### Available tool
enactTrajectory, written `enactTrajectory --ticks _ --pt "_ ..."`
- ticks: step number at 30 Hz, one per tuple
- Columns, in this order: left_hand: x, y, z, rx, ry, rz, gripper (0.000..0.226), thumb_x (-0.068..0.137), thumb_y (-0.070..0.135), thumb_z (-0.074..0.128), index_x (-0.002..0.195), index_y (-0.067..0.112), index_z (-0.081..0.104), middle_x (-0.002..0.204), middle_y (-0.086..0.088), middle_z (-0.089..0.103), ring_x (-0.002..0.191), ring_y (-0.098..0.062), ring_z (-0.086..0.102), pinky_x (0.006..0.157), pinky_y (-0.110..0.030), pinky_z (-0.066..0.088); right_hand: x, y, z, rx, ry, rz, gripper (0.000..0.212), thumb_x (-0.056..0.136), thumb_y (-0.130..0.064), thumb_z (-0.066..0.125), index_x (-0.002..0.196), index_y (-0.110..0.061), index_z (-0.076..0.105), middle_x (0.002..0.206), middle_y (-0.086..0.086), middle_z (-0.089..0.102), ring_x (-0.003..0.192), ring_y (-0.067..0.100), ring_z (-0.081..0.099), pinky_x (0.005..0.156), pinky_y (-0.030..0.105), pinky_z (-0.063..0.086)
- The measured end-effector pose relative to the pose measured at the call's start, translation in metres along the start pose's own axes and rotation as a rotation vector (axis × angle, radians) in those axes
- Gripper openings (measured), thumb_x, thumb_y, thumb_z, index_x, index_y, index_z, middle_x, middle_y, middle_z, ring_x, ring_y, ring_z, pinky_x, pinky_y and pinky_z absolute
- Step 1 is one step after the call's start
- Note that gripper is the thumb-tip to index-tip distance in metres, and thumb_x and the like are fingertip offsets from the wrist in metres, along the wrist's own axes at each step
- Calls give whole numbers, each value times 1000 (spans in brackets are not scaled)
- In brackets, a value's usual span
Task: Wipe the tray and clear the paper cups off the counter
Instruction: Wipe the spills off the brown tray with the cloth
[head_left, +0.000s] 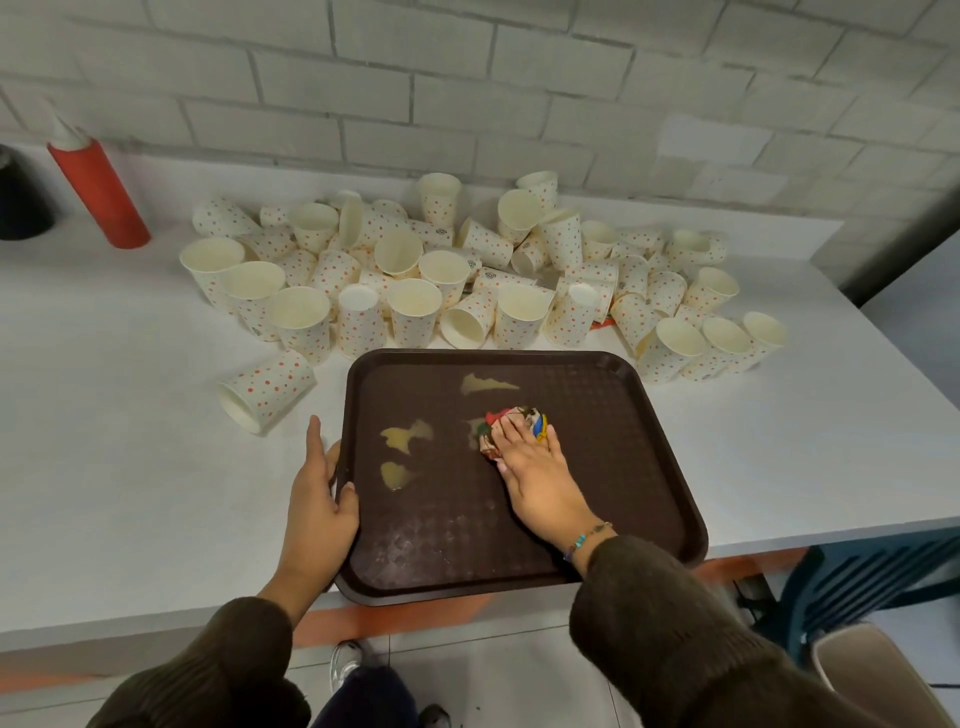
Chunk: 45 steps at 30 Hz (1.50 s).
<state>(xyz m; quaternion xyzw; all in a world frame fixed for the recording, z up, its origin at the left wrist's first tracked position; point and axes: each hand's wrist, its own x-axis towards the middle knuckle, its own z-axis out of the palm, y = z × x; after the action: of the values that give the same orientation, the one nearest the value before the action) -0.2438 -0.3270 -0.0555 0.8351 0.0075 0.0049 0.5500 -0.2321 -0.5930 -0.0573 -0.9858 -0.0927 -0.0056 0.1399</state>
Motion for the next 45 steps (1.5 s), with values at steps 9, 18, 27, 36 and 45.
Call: enactTrajectory --ticks 9,18,27,36,45 --pt "1 1 -3 31 3 17 77 95 16 48 142 53 0 123 44 31 106 21 40 100 -21 33 5 81 -35 -69 -57 224 48 100 -19 32 147 -27 25 159 -1 11 147 23 1 116 43 -7" --pt "0 0 -5 43 -8 -1 75 94 13 47 143 49 4 136 18 37 119 -1 40 102 -26 34 36 13 -18 400 175 414 40 101 -16 30 140 -14 41 149 6 38 143 27 20 116 30 -4" --pt "-3 3 -3 -1 15 -13 78 95 13 46 140 55 -2 132 27 33 126 -5 42 108 -31 32 26 -52 9 20 1 -51 45 99 -24 33 144 -27 34 156 -2 21 147 15 3 116 39 -12" --pt "-1 0 -5 21 -9 -49 75 96 17 43 138 58 -4 140 21 31 143 -27 22 114 -54 25 10 34 -13 -113 -61 107 48 99 -24 34 145 -36 27 157 -12 14 147 19 1 116 45 -7" --pt "1 -1 -4 44 -27 -90 72 96 17 45 143 50 3 146 15 33 142 -28 25 112 -53 29 60 50 -28 106 149 702 46 99 -15 30 146 -15 29 154 11 25 143 26 19 117 45 3"
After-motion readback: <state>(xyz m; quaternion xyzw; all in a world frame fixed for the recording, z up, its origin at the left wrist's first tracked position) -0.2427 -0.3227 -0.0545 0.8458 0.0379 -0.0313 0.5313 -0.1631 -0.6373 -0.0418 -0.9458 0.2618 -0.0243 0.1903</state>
